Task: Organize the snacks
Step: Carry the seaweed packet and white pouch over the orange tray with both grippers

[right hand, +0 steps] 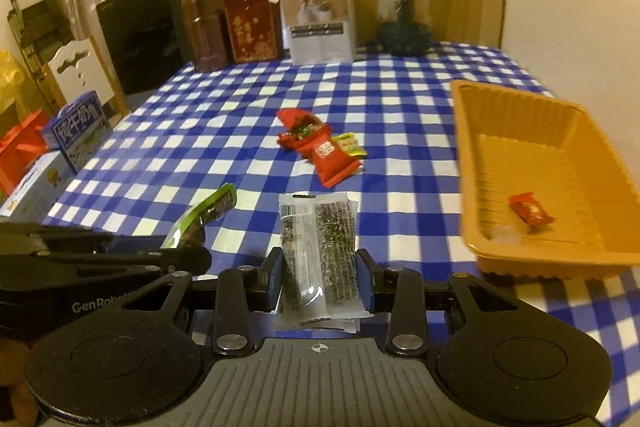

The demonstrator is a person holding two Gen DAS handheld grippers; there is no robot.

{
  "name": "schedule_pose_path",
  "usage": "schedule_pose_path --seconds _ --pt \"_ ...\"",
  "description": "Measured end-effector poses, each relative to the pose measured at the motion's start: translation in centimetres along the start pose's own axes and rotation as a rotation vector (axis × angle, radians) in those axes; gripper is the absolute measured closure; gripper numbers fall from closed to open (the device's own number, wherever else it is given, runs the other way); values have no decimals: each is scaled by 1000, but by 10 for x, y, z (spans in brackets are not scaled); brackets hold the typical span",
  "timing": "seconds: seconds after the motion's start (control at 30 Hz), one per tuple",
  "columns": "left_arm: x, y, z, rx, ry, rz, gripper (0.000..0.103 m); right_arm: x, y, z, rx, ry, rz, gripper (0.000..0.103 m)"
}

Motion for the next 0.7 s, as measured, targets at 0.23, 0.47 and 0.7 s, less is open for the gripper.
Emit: schedule_pose_path --seconds 0.23,0.47,0.7 --pt "-3 -23 28 -33 -21 17 77 -5 -8 40 -27 -35 -42 65" --pt "-3 -44 44 -60 -33 2 77 -9 -20 69 -61 -57 -78 65" --pt "0 -61 54 -80 -47 -9 77 -11 -30 90 -81 -80 -105 65"
Point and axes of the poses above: each gripper's, at about its wrist camera, not at the fingertips, and z roughly against the way its jaws point, y to its left, x to its top, the point moved 4 cm from there along -z, roughly the way its jaws point, and after that the axes turned 7 degrees about x, right-handed, at the moved point
